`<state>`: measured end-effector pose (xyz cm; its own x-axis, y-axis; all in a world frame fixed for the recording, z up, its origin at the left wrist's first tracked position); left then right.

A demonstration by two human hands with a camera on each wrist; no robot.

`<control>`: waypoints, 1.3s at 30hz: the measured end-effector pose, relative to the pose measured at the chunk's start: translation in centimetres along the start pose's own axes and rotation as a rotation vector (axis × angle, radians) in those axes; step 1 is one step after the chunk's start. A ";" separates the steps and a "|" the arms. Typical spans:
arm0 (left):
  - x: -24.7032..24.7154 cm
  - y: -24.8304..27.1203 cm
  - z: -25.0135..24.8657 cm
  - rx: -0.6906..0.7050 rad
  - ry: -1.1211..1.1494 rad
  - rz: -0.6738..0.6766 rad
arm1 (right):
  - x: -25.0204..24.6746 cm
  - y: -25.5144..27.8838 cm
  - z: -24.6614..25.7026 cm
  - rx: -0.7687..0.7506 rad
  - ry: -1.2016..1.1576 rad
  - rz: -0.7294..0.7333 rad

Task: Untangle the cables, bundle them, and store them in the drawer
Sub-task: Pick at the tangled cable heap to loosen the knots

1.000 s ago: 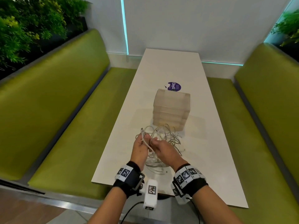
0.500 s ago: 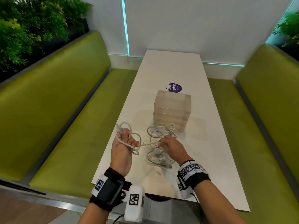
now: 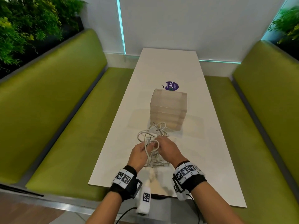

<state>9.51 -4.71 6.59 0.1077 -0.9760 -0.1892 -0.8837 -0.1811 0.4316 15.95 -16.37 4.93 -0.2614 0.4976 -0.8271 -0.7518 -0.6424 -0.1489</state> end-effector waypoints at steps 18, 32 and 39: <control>-1.6 0.6 -0.5 0.062 0.136 -0.018 | -0.8 0.2 -2.5 0.054 -0.134 -0.038; 0.3 0.0 -1.5 0.088 0.365 -0.103 | -0.8 0.8 -3.8 0.182 -0.133 -0.087; -3.5 0.2 -1.5 0.126 0.235 -0.105 | -1.3 1.6 -3.6 0.129 -0.272 -0.064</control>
<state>9.61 -1.54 8.67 0.2912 -0.9566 -0.0113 -0.9102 -0.2807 0.3044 17.22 -20.17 3.85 -0.3507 0.6838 -0.6399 -0.8379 -0.5342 -0.1117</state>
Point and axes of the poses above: each hand's wrist, its own y-axis away from the middle knuckle, its own x-axis out of the palm, z = x × y, the point moved 5 cm from there along -y, towards the middle knuckle, and after that the axes turned 13 degrees about -x, right-handed, at the moved point
